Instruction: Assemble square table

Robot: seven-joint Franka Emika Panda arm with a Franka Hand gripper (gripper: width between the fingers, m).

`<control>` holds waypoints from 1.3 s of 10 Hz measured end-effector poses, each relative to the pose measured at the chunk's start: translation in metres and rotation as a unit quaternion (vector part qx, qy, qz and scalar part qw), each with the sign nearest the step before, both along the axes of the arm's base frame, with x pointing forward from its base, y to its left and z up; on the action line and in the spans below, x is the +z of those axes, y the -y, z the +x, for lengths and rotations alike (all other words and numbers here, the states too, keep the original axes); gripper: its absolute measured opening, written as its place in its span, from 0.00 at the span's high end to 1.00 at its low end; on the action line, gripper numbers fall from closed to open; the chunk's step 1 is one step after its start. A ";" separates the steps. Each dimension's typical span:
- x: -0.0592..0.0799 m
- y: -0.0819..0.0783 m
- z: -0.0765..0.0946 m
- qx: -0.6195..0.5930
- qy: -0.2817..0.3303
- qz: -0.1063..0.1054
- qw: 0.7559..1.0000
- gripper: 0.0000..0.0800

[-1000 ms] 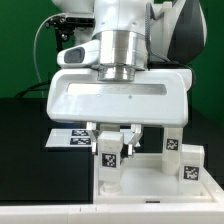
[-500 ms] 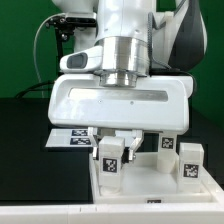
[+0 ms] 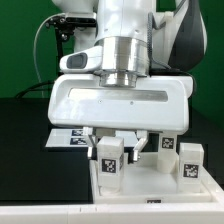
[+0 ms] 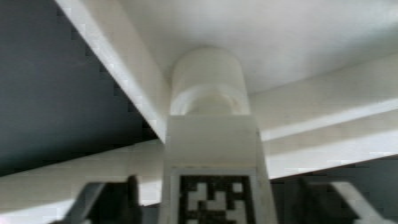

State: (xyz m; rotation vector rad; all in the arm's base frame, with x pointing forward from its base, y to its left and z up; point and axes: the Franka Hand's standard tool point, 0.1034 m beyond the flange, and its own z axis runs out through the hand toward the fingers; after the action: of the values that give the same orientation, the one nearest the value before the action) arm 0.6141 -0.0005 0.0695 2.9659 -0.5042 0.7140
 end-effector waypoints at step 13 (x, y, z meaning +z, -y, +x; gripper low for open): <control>0.009 0.005 0.006 -0.050 -0.204 0.115 0.971 0.33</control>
Offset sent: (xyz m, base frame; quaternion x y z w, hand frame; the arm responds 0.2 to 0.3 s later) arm 0.0198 -0.0047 0.0250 0.0252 -0.0554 0.0162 0.9980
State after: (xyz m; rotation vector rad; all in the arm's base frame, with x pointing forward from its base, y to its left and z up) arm 0.6204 -0.0052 0.0786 3.1399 -0.7346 0.0290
